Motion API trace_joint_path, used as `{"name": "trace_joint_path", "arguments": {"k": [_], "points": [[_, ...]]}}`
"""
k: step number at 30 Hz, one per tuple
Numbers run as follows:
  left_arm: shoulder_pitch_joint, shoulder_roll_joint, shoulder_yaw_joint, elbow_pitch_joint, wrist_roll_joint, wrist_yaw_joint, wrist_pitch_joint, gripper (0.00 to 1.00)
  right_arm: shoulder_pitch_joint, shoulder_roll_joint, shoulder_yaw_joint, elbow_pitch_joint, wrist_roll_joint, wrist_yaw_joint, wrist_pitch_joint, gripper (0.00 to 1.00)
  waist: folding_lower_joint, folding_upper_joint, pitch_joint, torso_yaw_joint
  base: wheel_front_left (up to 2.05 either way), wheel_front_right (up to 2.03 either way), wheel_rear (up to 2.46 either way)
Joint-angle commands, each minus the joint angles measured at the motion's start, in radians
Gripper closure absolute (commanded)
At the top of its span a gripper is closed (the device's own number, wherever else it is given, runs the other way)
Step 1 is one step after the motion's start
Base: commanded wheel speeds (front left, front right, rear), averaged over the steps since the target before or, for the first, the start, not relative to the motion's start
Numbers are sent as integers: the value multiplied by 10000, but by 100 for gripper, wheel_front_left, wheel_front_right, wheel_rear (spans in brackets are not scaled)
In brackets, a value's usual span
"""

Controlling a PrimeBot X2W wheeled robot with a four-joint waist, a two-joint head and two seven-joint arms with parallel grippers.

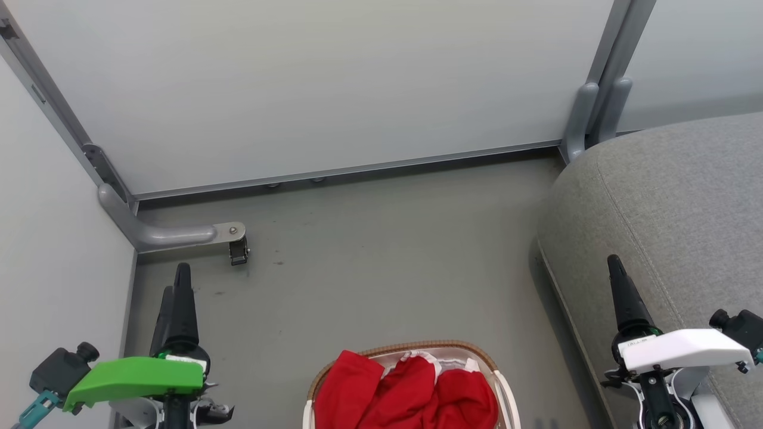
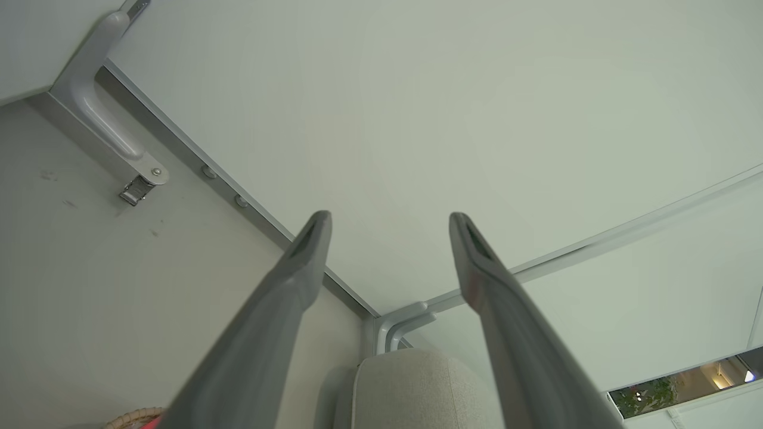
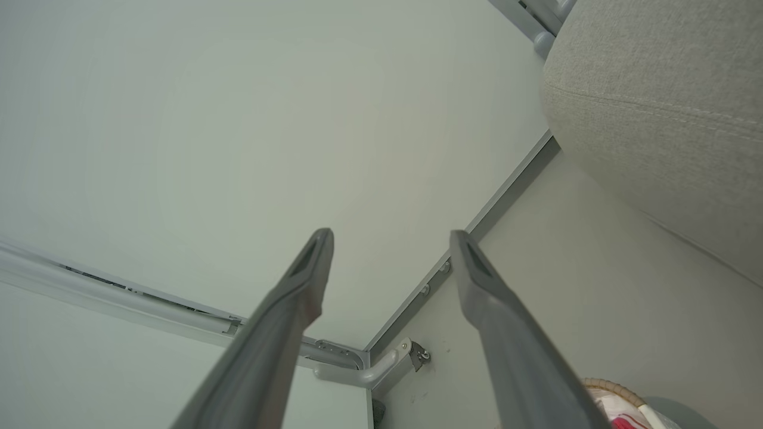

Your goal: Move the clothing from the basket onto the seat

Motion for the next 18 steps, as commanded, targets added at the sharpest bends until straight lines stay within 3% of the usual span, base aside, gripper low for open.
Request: {"name": "trace_joint_path", "arguments": {"k": [1,11,18], "points": [[3,56,-74,-244,406,93,-114,0,-60,-74,49,-213,-375,3,-111,0,0,-1,1,3,0,0,0],[141,66,-545,-356,2837,553,-434,0,-28,-88,391,-634,-2656,3,-433,0,0,-1,13,24,0,0,0],[279,73,-771,-285,3983,869,-628,0,77,-98,536,-654,-3623,4,-629,0,0,-1,-1,48,0,0,0]]}}
